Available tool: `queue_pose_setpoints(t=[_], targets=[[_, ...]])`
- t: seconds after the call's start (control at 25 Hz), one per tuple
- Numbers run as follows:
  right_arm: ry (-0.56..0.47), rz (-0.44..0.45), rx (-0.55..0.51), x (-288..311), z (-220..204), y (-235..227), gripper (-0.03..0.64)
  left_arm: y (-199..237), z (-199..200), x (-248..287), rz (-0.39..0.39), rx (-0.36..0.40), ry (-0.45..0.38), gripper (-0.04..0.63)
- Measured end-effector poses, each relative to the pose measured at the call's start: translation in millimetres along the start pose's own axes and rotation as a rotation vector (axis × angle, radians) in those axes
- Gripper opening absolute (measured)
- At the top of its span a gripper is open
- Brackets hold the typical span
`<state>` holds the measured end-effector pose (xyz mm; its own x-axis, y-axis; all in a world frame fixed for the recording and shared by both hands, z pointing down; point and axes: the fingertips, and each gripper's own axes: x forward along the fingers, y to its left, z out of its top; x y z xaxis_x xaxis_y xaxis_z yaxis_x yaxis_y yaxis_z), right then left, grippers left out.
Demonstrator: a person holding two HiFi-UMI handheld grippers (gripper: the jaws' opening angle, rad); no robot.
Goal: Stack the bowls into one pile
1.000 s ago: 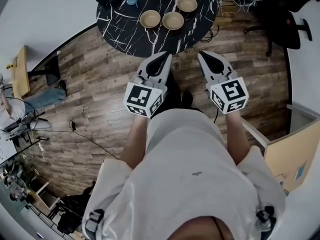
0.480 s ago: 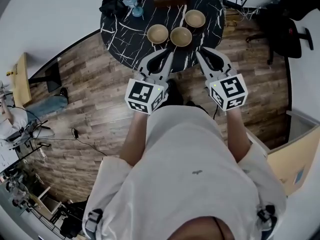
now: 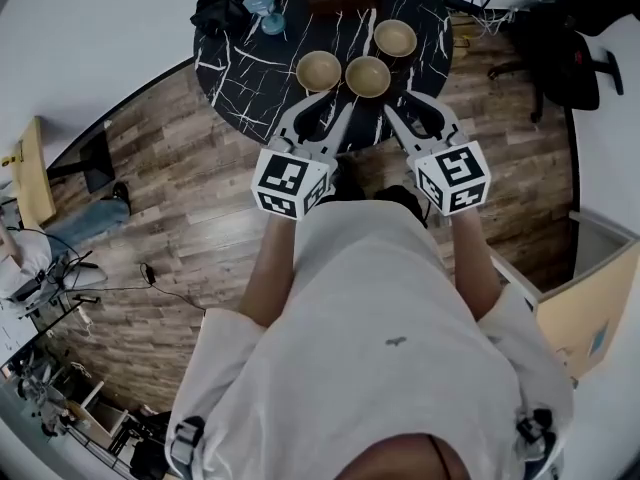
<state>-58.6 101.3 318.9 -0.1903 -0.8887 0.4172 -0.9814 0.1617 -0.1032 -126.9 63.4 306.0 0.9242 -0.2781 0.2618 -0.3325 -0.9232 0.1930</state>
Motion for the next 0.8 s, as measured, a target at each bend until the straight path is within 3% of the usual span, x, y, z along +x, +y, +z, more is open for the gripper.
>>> queue_pose_setpoints(t=[0.4, 0.8], targets=[[0.087, -0.061, 0.119, 12, -36, -19, 0.121, 3, -33, 8, -0.025, -0.117, 0.056, 0.095], [0.233, 0.000, 0.101, 49, -70, -49, 0.121, 29, -70, 42, 0.076, -0.229, 0.120, 0.095]])
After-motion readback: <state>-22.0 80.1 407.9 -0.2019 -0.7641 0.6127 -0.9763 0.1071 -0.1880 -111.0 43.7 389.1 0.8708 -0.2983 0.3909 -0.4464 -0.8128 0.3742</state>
